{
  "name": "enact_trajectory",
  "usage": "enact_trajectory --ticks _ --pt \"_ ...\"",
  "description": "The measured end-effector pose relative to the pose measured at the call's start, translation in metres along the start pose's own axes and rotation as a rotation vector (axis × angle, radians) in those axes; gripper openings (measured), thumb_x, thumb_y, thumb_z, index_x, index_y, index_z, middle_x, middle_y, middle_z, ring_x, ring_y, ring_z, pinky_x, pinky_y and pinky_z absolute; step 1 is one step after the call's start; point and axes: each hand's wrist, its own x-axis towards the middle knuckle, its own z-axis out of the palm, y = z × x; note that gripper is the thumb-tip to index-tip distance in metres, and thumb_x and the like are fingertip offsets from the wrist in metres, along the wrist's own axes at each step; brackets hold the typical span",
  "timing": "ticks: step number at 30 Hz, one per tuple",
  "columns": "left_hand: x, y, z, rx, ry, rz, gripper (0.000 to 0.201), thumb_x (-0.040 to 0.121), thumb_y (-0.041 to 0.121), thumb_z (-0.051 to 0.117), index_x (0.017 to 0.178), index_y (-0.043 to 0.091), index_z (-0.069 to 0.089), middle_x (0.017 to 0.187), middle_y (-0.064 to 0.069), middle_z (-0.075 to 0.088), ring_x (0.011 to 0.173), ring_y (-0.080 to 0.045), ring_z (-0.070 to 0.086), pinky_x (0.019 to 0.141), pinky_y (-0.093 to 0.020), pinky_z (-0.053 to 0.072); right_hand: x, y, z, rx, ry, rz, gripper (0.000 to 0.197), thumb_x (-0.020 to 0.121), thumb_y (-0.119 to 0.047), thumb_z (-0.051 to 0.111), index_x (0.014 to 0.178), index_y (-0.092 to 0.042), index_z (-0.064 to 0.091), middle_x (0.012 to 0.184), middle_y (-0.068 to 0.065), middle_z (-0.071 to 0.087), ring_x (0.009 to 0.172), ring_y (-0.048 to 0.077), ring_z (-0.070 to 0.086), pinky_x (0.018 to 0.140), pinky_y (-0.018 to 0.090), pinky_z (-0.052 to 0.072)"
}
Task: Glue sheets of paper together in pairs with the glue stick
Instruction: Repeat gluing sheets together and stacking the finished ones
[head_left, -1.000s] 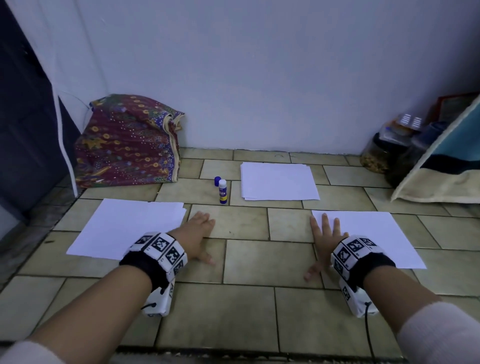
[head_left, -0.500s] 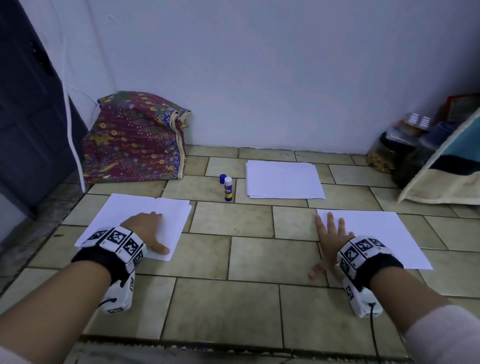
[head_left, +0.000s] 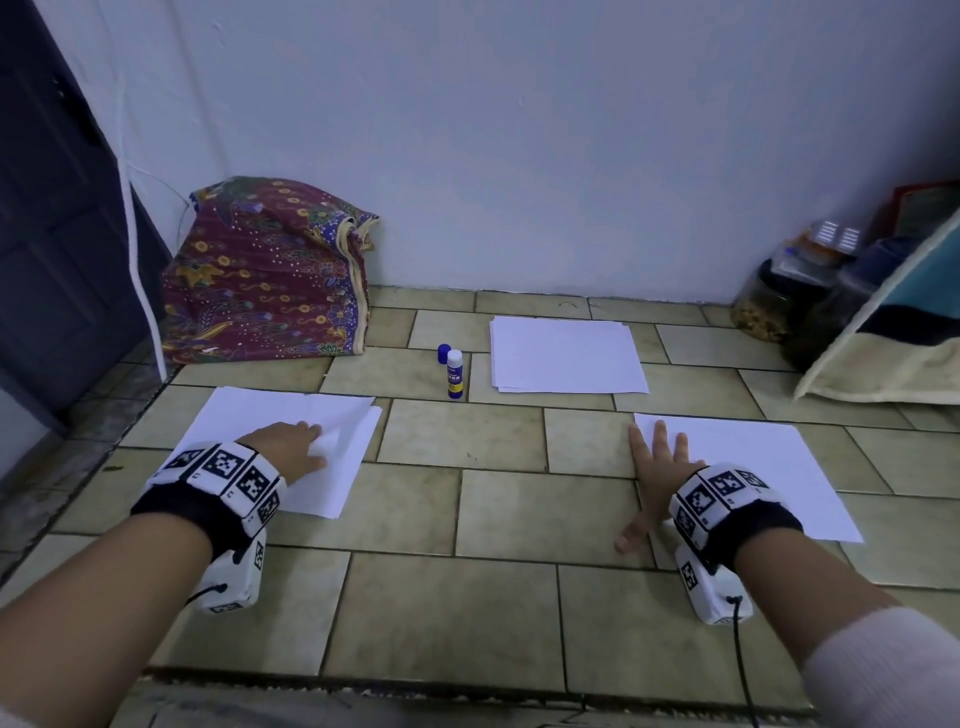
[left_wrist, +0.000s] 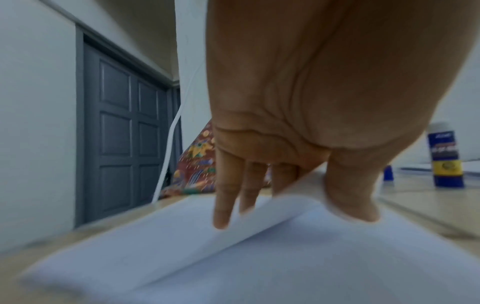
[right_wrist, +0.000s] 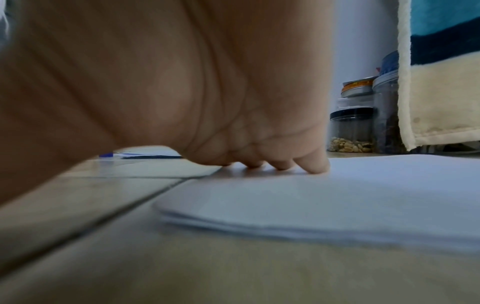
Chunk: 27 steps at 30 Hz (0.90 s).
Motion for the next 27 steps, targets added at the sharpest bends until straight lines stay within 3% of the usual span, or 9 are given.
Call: enact_trajectory --ticks 3,9,13,15,18,20,22,24,27 --pt "-0.014 0.013 -0.018 -0.013 0.101 0.004 0.047 0.102 0.03 0.036 0.145 0.011 0.031 0.141 -0.01 0.045 0.124 -0.025 0.048 0.098 -0.033 0.043 -0.001 0.0 -0.001 0.002 0.001 -0.005 0.158 0.044 -0.066 0.082 0.143 -0.019 -0.033 0.152 0.014 -0.032 0.142 0.041 -0.019 0.113 0.058 0.015" --pt "-0.059 0.118 -0.029 -0.047 0.183 0.22 0.028 0.098 0.022 0.045 0.116 0.005 0.058 0.118 -0.01 0.06 0.109 -0.025 0.058 0.08 -0.027 0.042 -0.005 -0.002 -0.005 0.026 -0.009 -0.006 0.158 0.044 -0.063 0.084 0.143 -0.02 -0.032 0.152 0.013 -0.032 0.142 0.041 -0.02 0.112 0.057 0.018" --pt "-0.056 0.176 -0.006 -0.025 0.093 0.311 0.027 0.096 0.014 0.044 0.117 0.005 0.059 0.121 -0.009 0.059 0.11 -0.024 0.058 0.081 -0.026 0.044 -0.011 -0.006 -0.011 0.059 0.008 0.006 0.158 0.046 -0.057 0.086 0.143 -0.017 -0.032 0.155 0.013 -0.024 0.143 0.042 -0.015 0.112 0.057 0.018" --pt "-0.055 0.19 0.001 0.007 0.067 0.36 0.028 0.097 0.028 0.049 0.111 0.006 0.061 0.113 -0.007 0.062 0.104 -0.024 0.059 0.075 -0.026 0.042 -0.011 -0.006 -0.016 0.071 0.017 0.01 0.156 0.048 -0.056 0.086 0.145 -0.016 -0.03 0.157 0.012 -0.02 0.144 0.04 -0.01 0.112 0.056 0.019" --pt "-0.052 0.192 0.003 0.064 0.071 0.404 0.056 0.089 0.064 0.048 0.1 0.01 0.058 0.089 -0.003 0.055 0.09 -0.023 0.055 0.062 -0.024 0.037 -0.01 -0.004 -0.02 0.078 0.035 0.012 0.15 0.05 -0.061 0.083 0.149 -0.016 -0.02 0.158 0.01 -0.011 0.145 0.037 -0.002 0.112 0.053 0.024" --pt "-0.044 0.185 0.002 0.095 0.066 0.419 0.065 0.084 0.066 0.053 0.112 0.008 0.056 0.104 -0.006 0.052 0.101 -0.024 0.052 0.071 -0.027 0.042 -0.01 -0.004 -0.021 0.083 0.063 0.018 0.141 0.051 -0.064 0.08 0.15 -0.016 -0.008 0.157 0.009 -0.001 0.144 0.035 0.006 0.111 0.05 0.027" --pt "-0.034 0.174 0.001 0.132 0.036 0.46 0.067 0.084 0.052 0.065 0.133 0.01 0.047 0.128 -0.011 0.043 0.118 -0.027 0.043 0.091 -0.036 0.046 -0.01 -0.003 -0.027 0.107 0.09 0.019 0.129 0.054 -0.066 0.078 0.15 -0.016 0.007 0.153 0.009 0.014 0.14 0.033 0.019 0.108 0.047 0.031" --pt "-0.025 0.164 0.002 0.144 0.034 0.506 0.073 0.083 0.036 0.071 0.144 0.017 0.035 0.138 -0.012 0.033 0.127 -0.029 0.033 0.097 -0.043 0.046 -0.01 -0.004 -0.037 0.114 0.113 0.03 0.119 0.055 -0.07 0.075 0.146 -0.016 0.02 0.147 0.008 0.027 0.136 0.032 0.026 0.107 0.045 0.034" --pt "-0.019 0.154 0.006 0.082 0.03 0.494 0.085 0.081 0.032 0.073 0.15 0.03 0.023 0.154 -0.011 0.01 0.142 -0.036 0.006 0.109 -0.056 0.032 -0.009 -0.015 -0.057 0.09 0.174 0.023 0.118 0.052 -0.074 0.073 0.143 -0.014 0.028 0.146 0.01 0.029 0.138 0.033 0.02 0.108 0.05 0.032"
